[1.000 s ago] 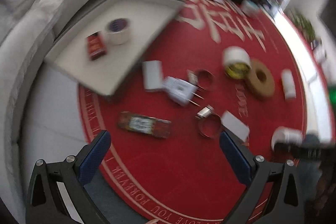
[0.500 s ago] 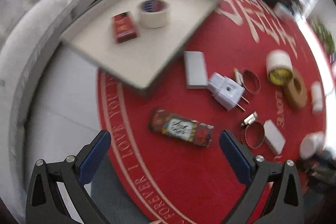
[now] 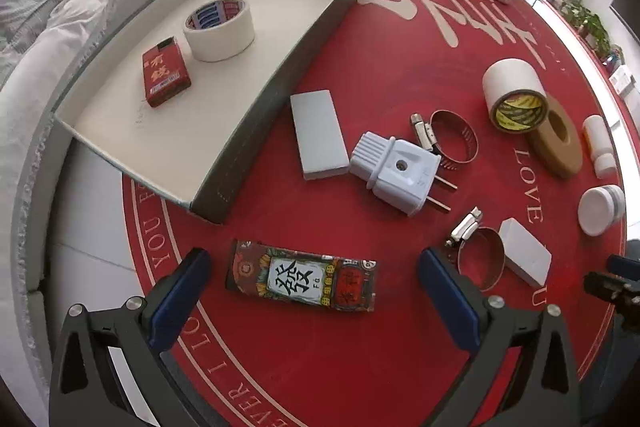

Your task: Organize rigid objects

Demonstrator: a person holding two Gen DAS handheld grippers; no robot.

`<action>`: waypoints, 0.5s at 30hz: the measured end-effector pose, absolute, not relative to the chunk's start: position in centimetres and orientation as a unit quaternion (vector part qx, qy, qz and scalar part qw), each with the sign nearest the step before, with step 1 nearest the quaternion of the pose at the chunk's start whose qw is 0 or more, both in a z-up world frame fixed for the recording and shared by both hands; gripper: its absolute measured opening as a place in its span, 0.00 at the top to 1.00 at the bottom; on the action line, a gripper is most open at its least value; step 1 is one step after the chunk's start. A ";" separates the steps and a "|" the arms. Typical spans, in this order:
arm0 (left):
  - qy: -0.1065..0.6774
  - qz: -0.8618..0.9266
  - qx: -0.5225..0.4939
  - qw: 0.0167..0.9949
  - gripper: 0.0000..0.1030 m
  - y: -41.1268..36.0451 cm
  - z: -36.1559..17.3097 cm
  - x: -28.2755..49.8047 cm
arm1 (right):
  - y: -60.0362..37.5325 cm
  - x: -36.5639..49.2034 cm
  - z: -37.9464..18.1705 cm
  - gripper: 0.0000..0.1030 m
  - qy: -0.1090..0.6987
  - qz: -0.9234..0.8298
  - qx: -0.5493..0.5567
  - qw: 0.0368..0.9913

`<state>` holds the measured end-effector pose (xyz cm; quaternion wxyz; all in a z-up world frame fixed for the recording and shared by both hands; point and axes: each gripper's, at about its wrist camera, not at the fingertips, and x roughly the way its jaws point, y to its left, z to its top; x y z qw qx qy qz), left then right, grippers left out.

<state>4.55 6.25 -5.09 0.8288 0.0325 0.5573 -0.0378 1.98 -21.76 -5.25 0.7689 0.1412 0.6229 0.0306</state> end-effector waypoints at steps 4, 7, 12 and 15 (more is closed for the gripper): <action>0.547 -0.049 0.038 0.835 0.12 5.4 -4.7 4.0 | -23.6 2.8 -4.3 0.22 0.593 0.011 0.163 0.788; 0.542 -0.063 0.047 0.837 0.29 4.6 -4.4 3.8 | -23.6 4.2 -4.0 0.22 0.581 0.019 0.164 0.797; 0.547 -0.049 0.037 0.835 0.29 4.3 -4.4 3.9 | -21.8 6.2 -4.5 0.27 0.583 0.020 0.143 0.799; 0.555 -0.050 0.014 0.830 0.29 4.8 -4.2 3.5 | -21.7 6.8 -4.3 0.29 0.578 0.011 0.140 0.804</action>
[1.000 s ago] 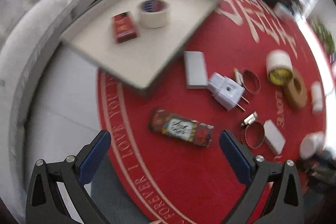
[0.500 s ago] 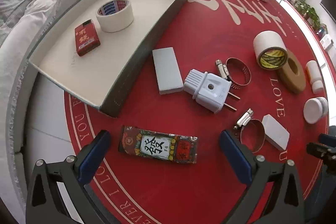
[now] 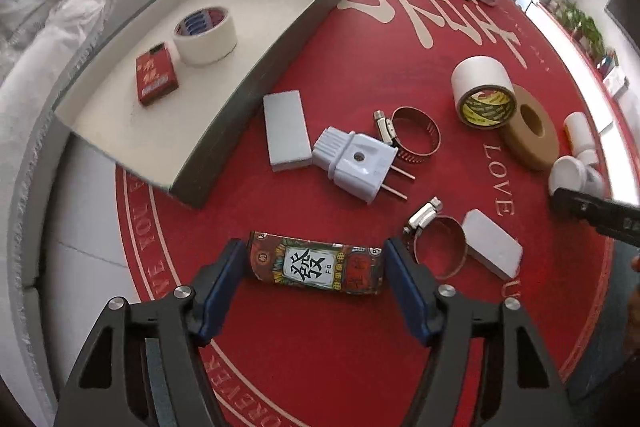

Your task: Organize rigid objects

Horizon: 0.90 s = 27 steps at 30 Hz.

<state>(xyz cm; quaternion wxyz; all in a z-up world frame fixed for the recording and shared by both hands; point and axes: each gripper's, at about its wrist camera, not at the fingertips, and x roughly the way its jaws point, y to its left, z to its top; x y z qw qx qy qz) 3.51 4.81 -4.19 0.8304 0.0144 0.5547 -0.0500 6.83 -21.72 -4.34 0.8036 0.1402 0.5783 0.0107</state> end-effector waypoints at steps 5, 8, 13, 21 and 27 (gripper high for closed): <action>0.548 -0.046 -0.028 0.835 0.29 6.0 -2.7 2.3 | -21.9 4.9 -3.3 0.29 0.566 0.028 0.152 0.810; 0.540 -0.045 -0.038 0.840 0.29 5.8 -1.5 1.6 | -21.8 3.7 -2.5 0.29 0.561 0.041 0.160 0.811; 0.531 -0.044 -0.048 0.845 0.29 4.6 -0.4 0.3 | -20.9 2.8 -1.9 0.29 0.562 0.063 0.168 0.808; 0.513 -0.064 -0.011 0.856 0.29 2.0 0.8 -1.2 | -19.0 1.7 -1.3 0.29 0.565 0.069 0.151 0.808; 0.511 -0.073 -0.007 0.857 0.29 1.5 0.8 -1.6 | -18.3 1.0 -1.5 0.29 0.574 0.066 0.144 0.804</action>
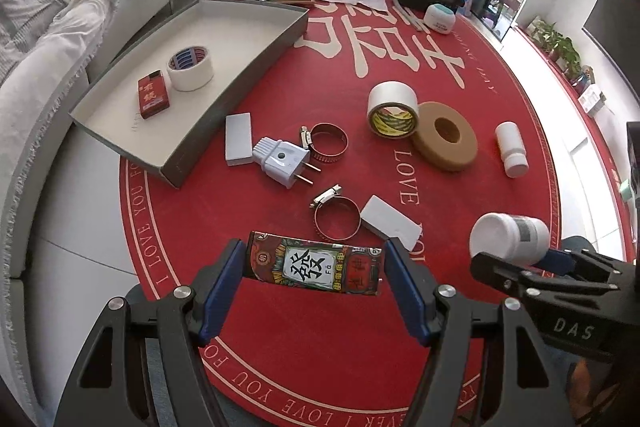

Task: Organize rigid objects
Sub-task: 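Carry the snack box and white bottle over the tray with both tools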

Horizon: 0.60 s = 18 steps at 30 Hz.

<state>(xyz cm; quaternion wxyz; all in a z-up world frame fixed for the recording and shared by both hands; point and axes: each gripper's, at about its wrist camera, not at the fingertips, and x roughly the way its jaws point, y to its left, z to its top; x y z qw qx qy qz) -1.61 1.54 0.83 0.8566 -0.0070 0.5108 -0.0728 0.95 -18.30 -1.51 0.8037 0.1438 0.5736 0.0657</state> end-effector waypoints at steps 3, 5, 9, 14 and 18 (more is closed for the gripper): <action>0.510 -0.073 -0.012 0.857 0.29 1.6 0.9 -1.7 | -18.1 0.9 -1.5 0.29 0.575 0.064 0.140 0.803; 0.511 -0.072 -0.017 0.857 0.29 1.8 0.8 -1.6 | -17.9 0.8 -1.5 0.29 0.577 0.063 0.136 0.803; 0.512 -0.072 -0.027 0.855 0.29 2.2 0.7 -1.7 | -17.7 0.8 -1.5 0.29 0.578 0.060 0.130 0.803; 0.514 -0.072 -0.036 0.854 0.29 2.6 0.5 -1.8 | -17.5 0.7 -1.5 0.29 0.582 0.058 0.126 0.802; 0.515 -0.073 -0.045 0.853 0.29 3.0 0.4 -1.8 | -17.2 0.8 -1.6 0.29 0.585 0.057 0.118 0.800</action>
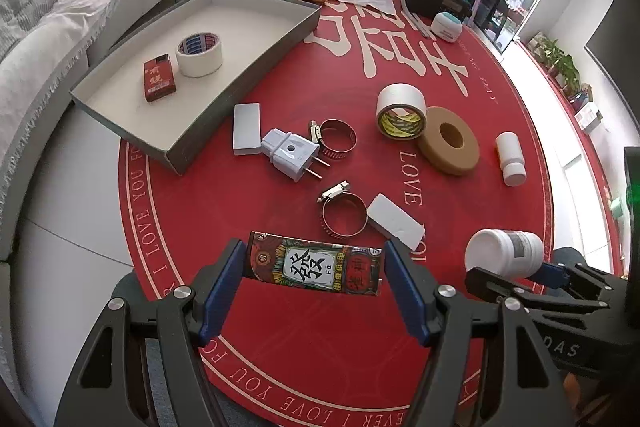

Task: Organize rigid objects
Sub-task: 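Carry the snack box and white bottle over the tray with both tools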

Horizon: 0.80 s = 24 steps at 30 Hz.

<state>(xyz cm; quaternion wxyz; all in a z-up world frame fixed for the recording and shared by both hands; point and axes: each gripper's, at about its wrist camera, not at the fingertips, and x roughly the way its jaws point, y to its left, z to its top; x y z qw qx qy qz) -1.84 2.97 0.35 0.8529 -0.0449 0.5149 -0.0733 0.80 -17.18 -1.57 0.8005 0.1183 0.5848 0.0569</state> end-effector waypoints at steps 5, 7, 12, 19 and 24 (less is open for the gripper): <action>0.519 -0.074 -0.057 0.850 0.29 3.4 0.0 -1.8 | -17.0 1.0 -1.7 0.29 0.590 0.053 0.111 0.798; 0.519 -0.074 -0.063 0.849 0.29 3.7 -0.1 -1.7 | -16.8 1.0 -1.7 0.29 0.593 0.052 0.108 0.797; 0.520 -0.070 -0.076 0.848 0.29 4.5 -0.3 -1.6 | -16.4 1.3 -1.5 0.29 0.595 0.050 0.100 0.796; 0.509 -0.056 -0.092 0.854 0.29 6.1 0.8 -0.9 | -16.4 3.4 0.1 0.29 0.583 0.050 0.095 0.806; 0.498 -0.042 -0.112 0.859 0.29 7.5 2.3 0.4 | -15.9 5.7 2.0 0.29 0.565 0.059 0.094 0.817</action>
